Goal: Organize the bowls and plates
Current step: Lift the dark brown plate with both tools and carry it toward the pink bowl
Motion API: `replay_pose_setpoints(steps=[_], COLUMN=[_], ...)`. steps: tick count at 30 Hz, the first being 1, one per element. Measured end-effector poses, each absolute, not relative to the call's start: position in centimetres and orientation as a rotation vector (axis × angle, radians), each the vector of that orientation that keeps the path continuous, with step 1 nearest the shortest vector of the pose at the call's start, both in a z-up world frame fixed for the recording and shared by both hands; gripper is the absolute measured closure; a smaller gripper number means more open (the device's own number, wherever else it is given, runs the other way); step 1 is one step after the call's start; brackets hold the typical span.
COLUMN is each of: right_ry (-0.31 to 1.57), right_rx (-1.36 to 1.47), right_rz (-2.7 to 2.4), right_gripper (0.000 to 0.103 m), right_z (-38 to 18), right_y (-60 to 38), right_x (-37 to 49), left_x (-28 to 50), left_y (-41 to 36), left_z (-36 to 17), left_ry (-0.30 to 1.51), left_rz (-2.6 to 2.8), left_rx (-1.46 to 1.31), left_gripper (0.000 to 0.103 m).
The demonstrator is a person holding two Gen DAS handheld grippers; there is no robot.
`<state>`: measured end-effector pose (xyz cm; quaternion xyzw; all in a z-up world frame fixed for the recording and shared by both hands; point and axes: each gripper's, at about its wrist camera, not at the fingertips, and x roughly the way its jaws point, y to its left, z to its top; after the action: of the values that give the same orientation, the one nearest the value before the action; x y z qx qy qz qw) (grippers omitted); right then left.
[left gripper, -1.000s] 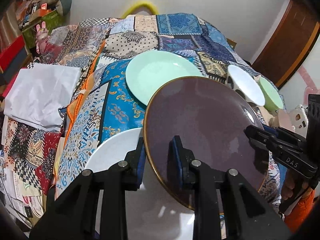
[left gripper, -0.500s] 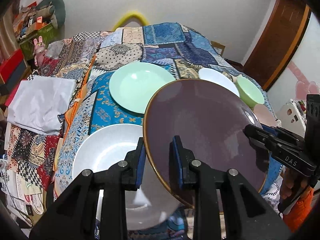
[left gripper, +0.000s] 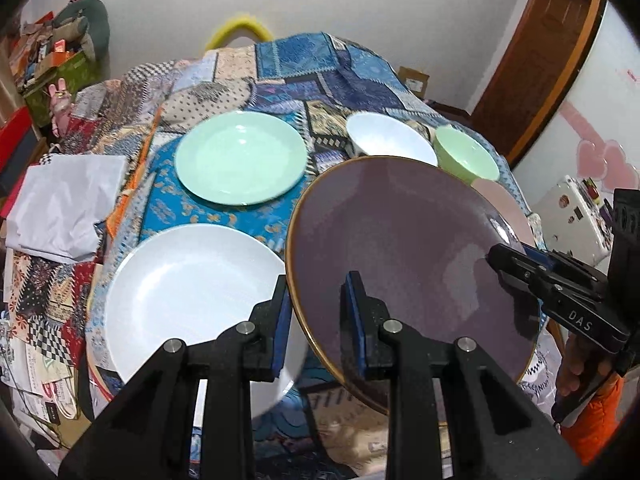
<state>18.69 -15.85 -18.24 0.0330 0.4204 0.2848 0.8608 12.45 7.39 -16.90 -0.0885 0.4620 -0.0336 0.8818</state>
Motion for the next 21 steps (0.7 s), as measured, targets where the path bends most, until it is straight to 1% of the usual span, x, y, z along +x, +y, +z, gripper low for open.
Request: replay_pose_setpoints(steps=[10, 21], right_ry=[0.946, 1.012], right_rx=[0.109, 0.118], right_rz=[0.555, 0.522], right_gripper=[0.075, 0.075], right_z=[-20.7, -23.3], right_y=[-17.9, -18.6], right_x=[18.4, 18.4], left_x=[13.2, 14.6], left_y=[4.9, 4.1], left_z=[-19.1, -22.3], left_ry=[1.021, 1.099], left_rz=[-0.093, -0.105], left_rx=[-0.152, -0.151], left_gripper=[0.077, 0.077])
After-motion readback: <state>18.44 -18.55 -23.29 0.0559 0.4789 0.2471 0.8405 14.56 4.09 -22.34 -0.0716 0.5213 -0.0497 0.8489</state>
